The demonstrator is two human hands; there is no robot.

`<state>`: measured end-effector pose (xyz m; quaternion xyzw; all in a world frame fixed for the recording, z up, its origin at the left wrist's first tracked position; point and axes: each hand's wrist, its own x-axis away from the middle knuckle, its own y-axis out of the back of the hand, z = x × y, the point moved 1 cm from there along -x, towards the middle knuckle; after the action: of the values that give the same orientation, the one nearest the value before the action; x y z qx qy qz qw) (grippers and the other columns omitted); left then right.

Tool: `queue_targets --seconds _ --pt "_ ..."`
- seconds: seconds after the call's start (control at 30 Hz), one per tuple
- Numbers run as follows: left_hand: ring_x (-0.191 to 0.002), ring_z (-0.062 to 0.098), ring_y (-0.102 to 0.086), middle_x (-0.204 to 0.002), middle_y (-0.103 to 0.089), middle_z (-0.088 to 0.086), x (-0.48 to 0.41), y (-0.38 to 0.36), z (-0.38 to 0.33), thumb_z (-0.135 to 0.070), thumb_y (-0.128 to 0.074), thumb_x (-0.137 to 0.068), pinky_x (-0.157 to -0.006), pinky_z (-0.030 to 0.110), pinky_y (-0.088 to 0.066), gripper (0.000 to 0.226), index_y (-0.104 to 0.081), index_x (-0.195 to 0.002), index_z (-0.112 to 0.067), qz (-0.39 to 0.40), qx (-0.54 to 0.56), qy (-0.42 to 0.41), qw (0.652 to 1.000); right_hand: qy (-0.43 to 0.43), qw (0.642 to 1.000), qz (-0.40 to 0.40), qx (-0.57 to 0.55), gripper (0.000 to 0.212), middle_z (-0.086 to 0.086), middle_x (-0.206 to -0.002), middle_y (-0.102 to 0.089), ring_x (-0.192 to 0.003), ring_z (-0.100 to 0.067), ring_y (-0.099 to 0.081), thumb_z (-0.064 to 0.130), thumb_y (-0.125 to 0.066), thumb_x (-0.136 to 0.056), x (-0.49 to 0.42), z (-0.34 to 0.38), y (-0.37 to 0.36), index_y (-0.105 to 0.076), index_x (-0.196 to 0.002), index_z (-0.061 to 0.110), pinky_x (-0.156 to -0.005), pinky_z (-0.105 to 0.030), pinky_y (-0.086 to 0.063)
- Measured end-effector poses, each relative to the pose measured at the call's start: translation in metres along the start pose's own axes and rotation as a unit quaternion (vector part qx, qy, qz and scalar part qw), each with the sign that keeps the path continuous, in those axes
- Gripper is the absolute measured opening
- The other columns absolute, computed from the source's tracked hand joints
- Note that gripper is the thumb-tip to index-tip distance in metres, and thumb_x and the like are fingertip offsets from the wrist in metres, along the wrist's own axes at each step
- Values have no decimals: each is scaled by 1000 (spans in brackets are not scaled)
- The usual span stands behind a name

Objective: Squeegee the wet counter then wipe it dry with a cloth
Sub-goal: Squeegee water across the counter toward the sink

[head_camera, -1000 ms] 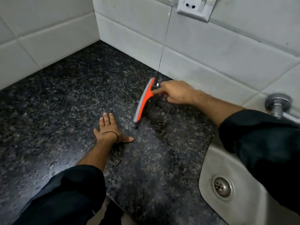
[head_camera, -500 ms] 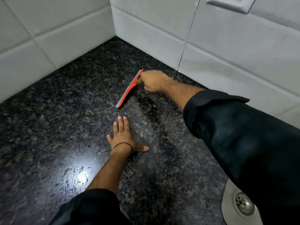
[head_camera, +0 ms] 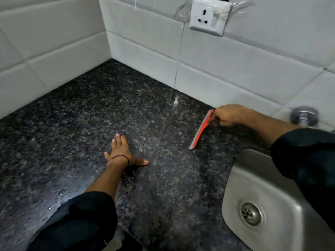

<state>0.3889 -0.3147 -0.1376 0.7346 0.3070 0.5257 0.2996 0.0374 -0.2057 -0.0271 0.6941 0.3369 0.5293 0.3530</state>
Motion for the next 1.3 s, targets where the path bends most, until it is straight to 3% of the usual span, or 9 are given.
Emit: queue_targets --seconds 0.07,0.13,0.33,0.43,0.63,0.8,0.93,1.13,1.3 --pt "-151 25 13 -162 24 1 3 2 -11 -59 -87 -54 -119 61 -5 148 12 -155 -17 12 -9 13 1000 -50 999 14 -4 33 -10 -110 -70 -98 -30 -66 23 -57 -81 29 -23 -22 -67 -113 24 -84 -37 -54" --pt "-151 26 8 -163 19 2 7 1 -28 -58 -85 -60 -119 60 -7 139 8 -156 -19 6 -28 7 1000 -68 997 30 -16 41 -5 -111 -71 -98 -29 -66 28 -51 -78 56 -39 -39 -66 -115 34 -86 -39 -54" --pt "-151 28 13 -162 22 7 20 -24 -75 -68 -76 -63 -120 56 -4 140 15 -154 -15 4 -69 -66 995 -87 994 69 3 44 -1 -114 -70 -101 -25 -65 18 -55 -84 100 -56 -39 -67 -121 39 -78 -27 -49" --pt "-149 30 20 -158 31 11 21 -28 -86 -67 -78 -62 -120 56 -3 145 22 -152 -13 7 -98 -55 994 -91 995 20 -32 48 -6 -112 -71 -99 -26 -65 16 -55 -82 88 -59 -22 -66 -122 40 -84 -33 -53" --pt "-146 30 27 -154 40 9 5 -21 -87 -68 -82 -54 -118 59 -2 157 32 -148 -15 70 -99 -35 992 24 992 -96 -79 67 -2 -105 -73 -93 -26 -67 25 -44 -62 -4 -21 25 -61 -124 43 -81 -40 -56" --pt "-147 28 27 -155 39 6 -3 -27 -88 -66 -85 -49 -118 60 -3 160 31 -148 -18 60 -79 -44 994 45 980 -187 -59 47 -6 -125 -59 -114 -29 -54 19 -51 -89 -72 46 64 -56 -132 36 -85 -39 -46" --pt "-147 26 26 -156 38 2 -10 -30 -82 -68 -84 -46 -118 61 -2 161 30 -149 -21 50 -61 -64 995 55 973 -225 9 47 -8 -131 -49 -120 -33 -47 9 -47 -91 -134 79 75 -54 -135 27 -88 -46 -45" --pt "-146 24 30 -154 40 -1 -21 -33 -75 -65 -86 -45 -116 60 4 162 31 -148 -23 49 -49 -63 996 21 981 -186 50 34 -13 -121 -63 -108 -36 -62 8 -41 -96 -160 102 71 -56 -127 7 -83 -46 -51" --pt "-146 24 29 -155 39 -1 -18 -31 -72 -68 -85 -45 -116 59 4 162 31 -148 -23 39 -44 -72 996 -4 988 -154 -9 25 -12 -113 -66 -97 -32 -66 17 -49 -96 -136 73 44 -65 -115 14 -83 -43 -56"
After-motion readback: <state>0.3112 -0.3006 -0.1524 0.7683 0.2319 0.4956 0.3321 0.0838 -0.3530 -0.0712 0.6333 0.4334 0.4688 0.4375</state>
